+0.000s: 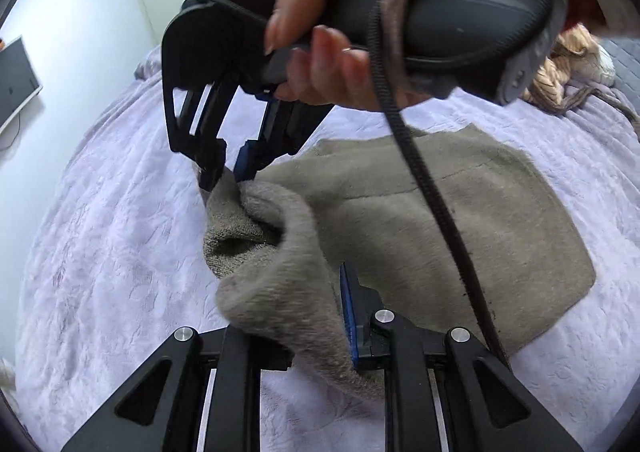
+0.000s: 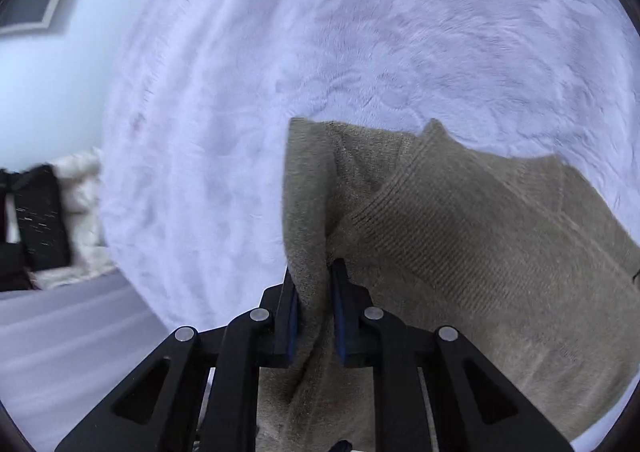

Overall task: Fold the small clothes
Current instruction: 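Fold the sweater end over with the left tool while the right tool holds the bundle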

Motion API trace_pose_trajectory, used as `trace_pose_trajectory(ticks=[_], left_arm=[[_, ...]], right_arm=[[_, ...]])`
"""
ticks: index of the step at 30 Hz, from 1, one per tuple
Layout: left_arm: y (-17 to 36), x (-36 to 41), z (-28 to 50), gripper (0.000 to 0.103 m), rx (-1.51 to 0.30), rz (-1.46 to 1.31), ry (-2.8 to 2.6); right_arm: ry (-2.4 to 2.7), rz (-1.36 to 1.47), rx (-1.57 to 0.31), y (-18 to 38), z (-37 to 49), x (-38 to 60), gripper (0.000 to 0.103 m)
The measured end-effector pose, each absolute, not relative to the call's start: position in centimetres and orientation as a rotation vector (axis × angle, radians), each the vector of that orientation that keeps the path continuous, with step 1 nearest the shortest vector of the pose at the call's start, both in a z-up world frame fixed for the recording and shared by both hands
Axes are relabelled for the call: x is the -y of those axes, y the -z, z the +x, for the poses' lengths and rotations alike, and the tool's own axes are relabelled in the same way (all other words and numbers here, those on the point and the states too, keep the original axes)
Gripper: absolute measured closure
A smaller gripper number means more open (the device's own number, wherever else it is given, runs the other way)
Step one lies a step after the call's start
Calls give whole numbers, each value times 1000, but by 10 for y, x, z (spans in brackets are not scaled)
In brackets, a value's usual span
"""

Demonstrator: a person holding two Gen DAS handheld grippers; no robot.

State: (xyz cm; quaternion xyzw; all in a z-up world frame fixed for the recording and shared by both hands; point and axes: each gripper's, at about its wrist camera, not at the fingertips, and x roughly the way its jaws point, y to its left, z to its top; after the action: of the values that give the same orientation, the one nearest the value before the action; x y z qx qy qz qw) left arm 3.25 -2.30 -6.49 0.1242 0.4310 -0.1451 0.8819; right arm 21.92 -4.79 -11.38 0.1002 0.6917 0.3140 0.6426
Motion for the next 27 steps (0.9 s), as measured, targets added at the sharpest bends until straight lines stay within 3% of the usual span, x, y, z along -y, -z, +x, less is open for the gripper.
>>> trace_pose_trajectory(ticks=[10, 15, 20, 27], left_arm=[[11, 113, 12, 83, -781, 363, 476], [10, 174, -6, 83, -757, 436, 606], [36, 222, -16, 83, -810, 504, 692], [95, 269, -30, 83, -947, 601, 752]], right_arm=[[-832, 544, -1275, 45, 185, 204, 87], [-780, 664, -1144, 35, 165, 307, 87], [-669, 763, -1102, 73, 143, 389, 87], [-428, 809, -1243, 178, 131, 443, 87]])
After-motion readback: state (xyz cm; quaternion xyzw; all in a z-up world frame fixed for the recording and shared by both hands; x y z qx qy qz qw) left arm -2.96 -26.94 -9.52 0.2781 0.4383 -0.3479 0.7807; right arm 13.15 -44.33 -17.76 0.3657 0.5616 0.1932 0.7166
